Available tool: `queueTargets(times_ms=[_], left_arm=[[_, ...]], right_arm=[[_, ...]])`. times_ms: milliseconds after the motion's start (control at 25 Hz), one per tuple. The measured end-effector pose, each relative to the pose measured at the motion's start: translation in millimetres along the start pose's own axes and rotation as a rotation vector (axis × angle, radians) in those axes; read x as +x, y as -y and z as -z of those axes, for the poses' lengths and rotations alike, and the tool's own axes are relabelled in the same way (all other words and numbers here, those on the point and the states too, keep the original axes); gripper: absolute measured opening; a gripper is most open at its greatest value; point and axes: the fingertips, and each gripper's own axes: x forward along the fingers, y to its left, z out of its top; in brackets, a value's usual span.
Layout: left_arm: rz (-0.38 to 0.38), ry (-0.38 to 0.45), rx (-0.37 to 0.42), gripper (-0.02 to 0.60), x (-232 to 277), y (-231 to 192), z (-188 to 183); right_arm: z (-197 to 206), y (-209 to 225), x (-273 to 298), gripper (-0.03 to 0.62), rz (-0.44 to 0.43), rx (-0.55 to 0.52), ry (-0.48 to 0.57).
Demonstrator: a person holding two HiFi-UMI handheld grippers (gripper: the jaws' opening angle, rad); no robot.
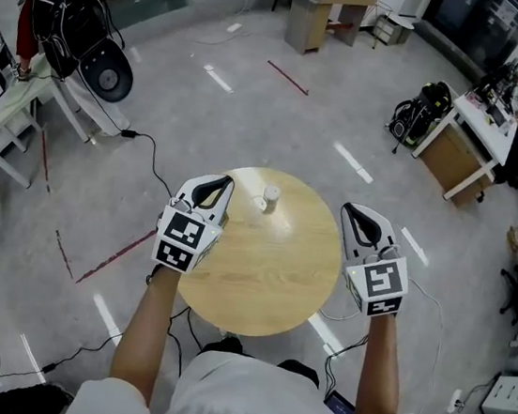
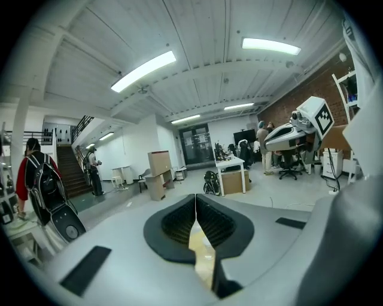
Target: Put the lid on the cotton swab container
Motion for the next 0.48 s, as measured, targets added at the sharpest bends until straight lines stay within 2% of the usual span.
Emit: queueTargets(times_ms=[200,400,480], left_arm=[[0.039,-0.05,-0.05,0.021,24.2,-0.9,32.3],[0.086,-0.11,-0.076,0.025,56.2,27.3,59.1],[0.109,-0.151,-0.092,0.069,69.7,43.5,70.8]], right_arm=[[21.1,-4.3,20.2,0.028,-0.001,0.027,-0.042],[58.5,5.4,40.5,0.034,-0.047,0.068,-0.069],[75.9,8.7,51.2,0.061,-0.09,0.089,-0.075]])
